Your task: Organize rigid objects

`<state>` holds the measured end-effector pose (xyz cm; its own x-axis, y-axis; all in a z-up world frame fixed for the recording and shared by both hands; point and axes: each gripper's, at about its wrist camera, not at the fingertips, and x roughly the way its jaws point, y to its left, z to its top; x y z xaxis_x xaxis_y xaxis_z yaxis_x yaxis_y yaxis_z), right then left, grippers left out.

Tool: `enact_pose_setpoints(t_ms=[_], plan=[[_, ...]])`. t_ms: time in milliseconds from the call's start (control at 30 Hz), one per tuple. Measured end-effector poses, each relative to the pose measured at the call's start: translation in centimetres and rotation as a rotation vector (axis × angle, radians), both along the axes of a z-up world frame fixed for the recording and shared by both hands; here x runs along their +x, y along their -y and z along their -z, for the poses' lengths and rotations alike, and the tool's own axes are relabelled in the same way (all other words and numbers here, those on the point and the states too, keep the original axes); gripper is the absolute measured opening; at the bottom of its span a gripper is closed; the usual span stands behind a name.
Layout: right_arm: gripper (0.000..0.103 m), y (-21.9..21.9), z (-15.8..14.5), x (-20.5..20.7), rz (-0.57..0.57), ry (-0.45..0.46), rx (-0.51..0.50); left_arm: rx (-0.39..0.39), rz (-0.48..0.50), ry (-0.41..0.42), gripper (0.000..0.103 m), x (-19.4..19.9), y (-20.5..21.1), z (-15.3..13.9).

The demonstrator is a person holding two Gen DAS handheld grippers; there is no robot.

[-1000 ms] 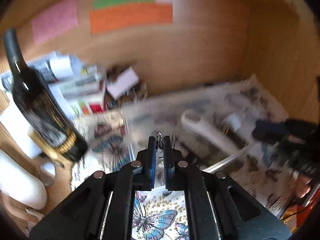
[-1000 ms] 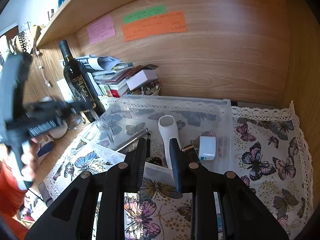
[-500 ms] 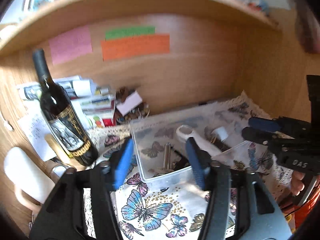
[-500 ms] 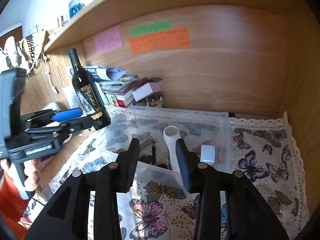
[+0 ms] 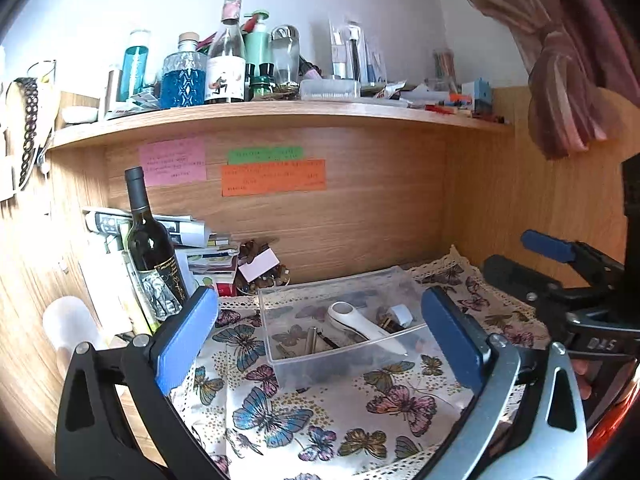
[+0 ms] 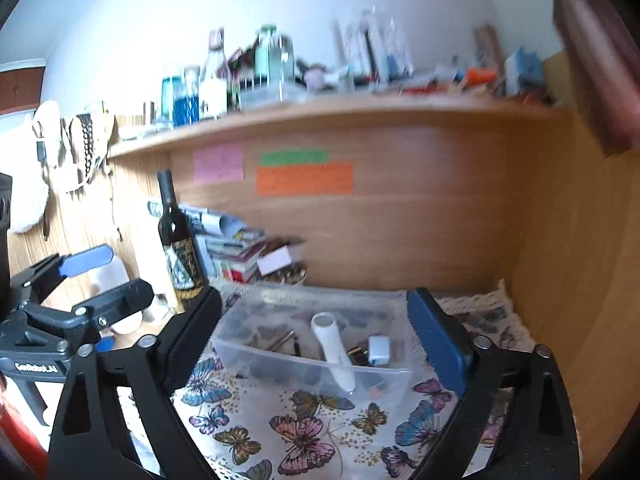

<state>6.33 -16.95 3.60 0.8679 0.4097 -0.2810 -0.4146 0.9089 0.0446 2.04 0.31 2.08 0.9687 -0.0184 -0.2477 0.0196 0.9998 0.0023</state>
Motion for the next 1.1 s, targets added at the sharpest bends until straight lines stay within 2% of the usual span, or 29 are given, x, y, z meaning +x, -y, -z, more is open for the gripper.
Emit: enact_pose_setpoints(t_ms=[133,267,633,1100], plan=[[0.103,0.1,-0.7,-2.2,0.043,0.078,-0.014,-0.017,-0.012,0.009,0.103,-0.6,-0.2,0.0],[0.103,0.0,-0.9,-3.3,0.04,0.096,-0.021,-0.026,-0.028,0.014,0.103,-0.9,-0.5,0.1],[0.103,0.1,-1.0,-3.7,0.036,0.108,-0.017,-0.055,-0.032,0.023,0.103,-0.9,-0.8,-0.1],[0.103,0.2,-1.0,-3.3,0.036,0.096,-0.01,-0.055,-0.009,0.023,0.103,-0.7,-1.0,0.1]])
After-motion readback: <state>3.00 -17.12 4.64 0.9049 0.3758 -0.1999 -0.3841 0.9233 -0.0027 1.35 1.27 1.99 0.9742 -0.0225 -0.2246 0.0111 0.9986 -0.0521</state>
